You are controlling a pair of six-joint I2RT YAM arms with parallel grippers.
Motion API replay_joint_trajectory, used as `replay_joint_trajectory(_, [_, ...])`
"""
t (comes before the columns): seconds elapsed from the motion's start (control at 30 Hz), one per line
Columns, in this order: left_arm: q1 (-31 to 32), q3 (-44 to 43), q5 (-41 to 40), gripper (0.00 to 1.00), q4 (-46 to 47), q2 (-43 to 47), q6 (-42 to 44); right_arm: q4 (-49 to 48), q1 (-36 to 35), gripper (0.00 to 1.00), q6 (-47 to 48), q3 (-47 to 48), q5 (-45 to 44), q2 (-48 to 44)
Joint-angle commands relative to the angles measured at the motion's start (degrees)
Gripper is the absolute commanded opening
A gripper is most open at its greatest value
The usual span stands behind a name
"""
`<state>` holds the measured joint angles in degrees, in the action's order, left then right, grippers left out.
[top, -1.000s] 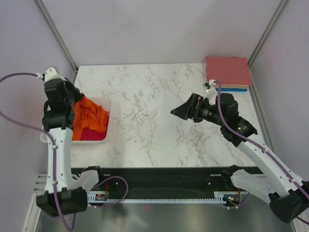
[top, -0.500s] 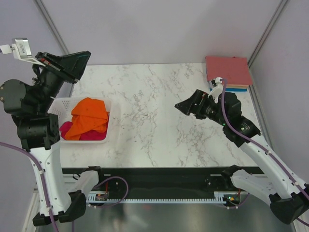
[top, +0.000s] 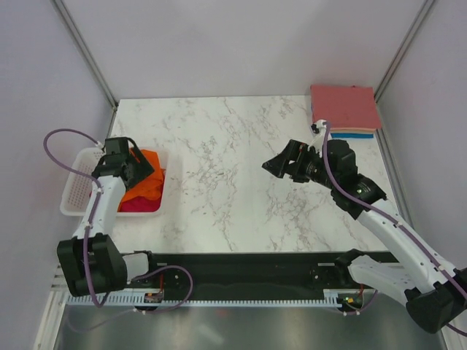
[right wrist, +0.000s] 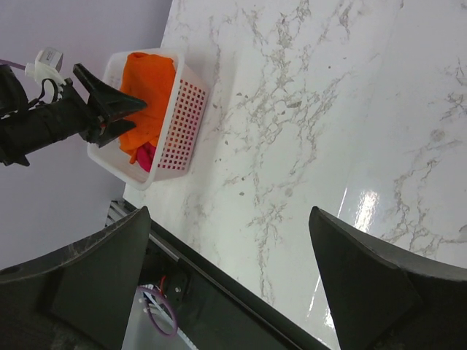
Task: Fold and stack the t-shirts
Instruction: Grab the tshirt from the pile, then move the tshirt to the center of the board
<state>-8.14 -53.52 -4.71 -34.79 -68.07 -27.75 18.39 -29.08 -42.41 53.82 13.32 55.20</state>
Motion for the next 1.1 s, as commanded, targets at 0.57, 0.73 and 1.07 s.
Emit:
replay_joint_trajectory(0.57, [3.5,-28.5,-8.6,0.02,-10.4,1.0,12.9,-0.3,0.0,0.98,4.3,1.9,-0.2,-0.2])
replay_joint_trajectory(0.73, [7.1,-39.2,10.9,0.02,-9.6,3.2,10.6,0.4,0.0,0.98,4.4,2.6,-3.9,-1.1])
replay_joint_trajectory(1.07, [24.9,-32.7,39.2,0.02,17.5,4.4,-9.0,12.0,0.0,0.98,7.3,7.2,-16.5,-4.8])
